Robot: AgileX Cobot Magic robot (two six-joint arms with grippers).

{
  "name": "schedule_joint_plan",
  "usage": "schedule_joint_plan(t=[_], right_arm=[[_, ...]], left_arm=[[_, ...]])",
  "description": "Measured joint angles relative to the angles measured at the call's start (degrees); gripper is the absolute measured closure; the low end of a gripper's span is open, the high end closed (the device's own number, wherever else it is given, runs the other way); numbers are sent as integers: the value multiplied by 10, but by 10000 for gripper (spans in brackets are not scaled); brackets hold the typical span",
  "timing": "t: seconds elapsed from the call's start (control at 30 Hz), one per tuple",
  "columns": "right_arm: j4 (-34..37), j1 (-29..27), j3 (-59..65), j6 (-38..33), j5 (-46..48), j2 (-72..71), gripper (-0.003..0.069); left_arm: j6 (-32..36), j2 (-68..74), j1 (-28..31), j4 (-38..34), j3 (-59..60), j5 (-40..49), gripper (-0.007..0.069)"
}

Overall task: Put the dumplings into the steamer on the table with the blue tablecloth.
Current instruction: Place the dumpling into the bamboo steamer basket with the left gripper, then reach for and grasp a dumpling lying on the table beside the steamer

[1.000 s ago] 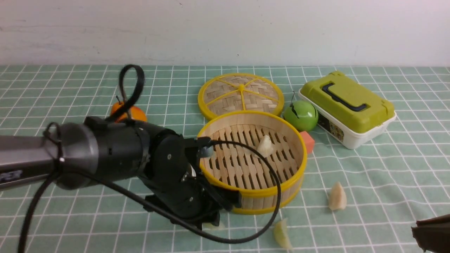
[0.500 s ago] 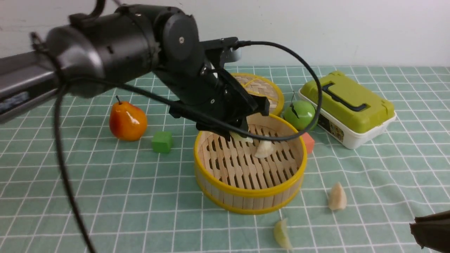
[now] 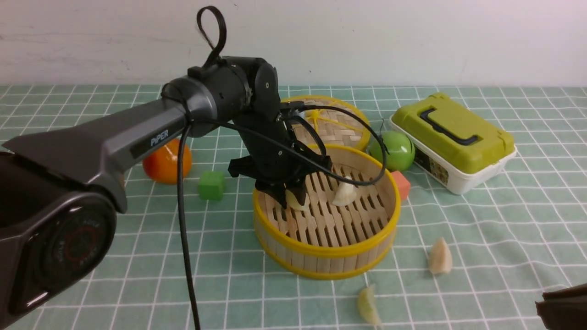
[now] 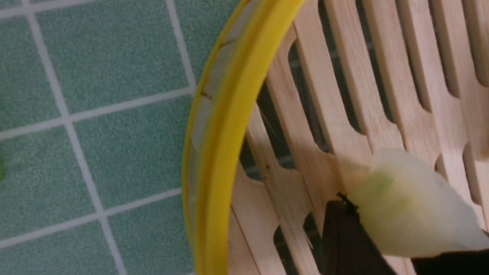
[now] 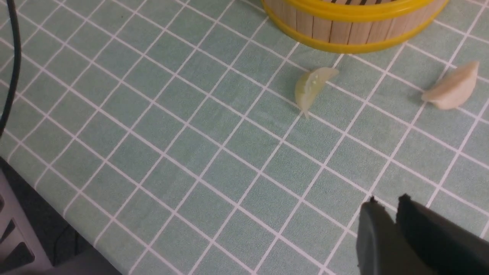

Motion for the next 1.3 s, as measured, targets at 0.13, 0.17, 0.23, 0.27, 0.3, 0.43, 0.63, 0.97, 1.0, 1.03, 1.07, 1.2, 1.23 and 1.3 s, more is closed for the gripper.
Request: schedule_joint_plan(t=[0.13, 0.17, 0.23, 0.27, 0.3, 0.43, 0.63, 0.97, 1.0, 1.03, 1.07, 1.2, 1.23, 1.3], right_arm=[[-1, 0, -8, 0, -1, 13, 573], [-1, 0, -13, 0, 1, 19, 572], [-8, 8, -31, 0, 9, 44, 571], [-12, 14, -38, 0, 14, 55, 570], [-18, 25, -48, 1, 20, 69, 569], [-54, 84, -87, 26, 27, 130, 566], [-169, 178, -135, 154, 13, 230, 558], [-230, 211, -137, 298, -97, 399, 274], [-230, 211, -137, 302, -108, 412, 238], [-230, 211, -137, 310, -125, 429, 196], [-230, 211, -137, 316, -142, 446, 160], [-231, 211, -141, 344, -202, 513, 83], [-231, 211, -141, 344, -205, 516, 82], [-230, 211, -141, 349, -224, 542, 83]], left_arm=[[14, -6, 0, -1, -1, 32, 316], [16, -9, 0, -2, -3, 41, 288], [24, -28, 0, -2, -13, 75, 185], [30, -43, 0, -1, -18, 89, 145], [34, -63, 0, 1, -21, 97, 115], [39, -157, 0, 33, -23, 108, 85], [29, -346, 0, 84, 106, 111, 238], [28, -658, 0, 68, 536, -9, 638], [28, -681, 0, 65, 557, -16, 638], [28, -709, 0, 63, 587, -23, 638], [28, -736, 0, 58, 614, -28, 638], [28, -831, 0, 40, 689, -40, 638], [28, -835, 0, 39, 692, -40, 638], [28, -866, 0, 33, 707, -43, 638]])
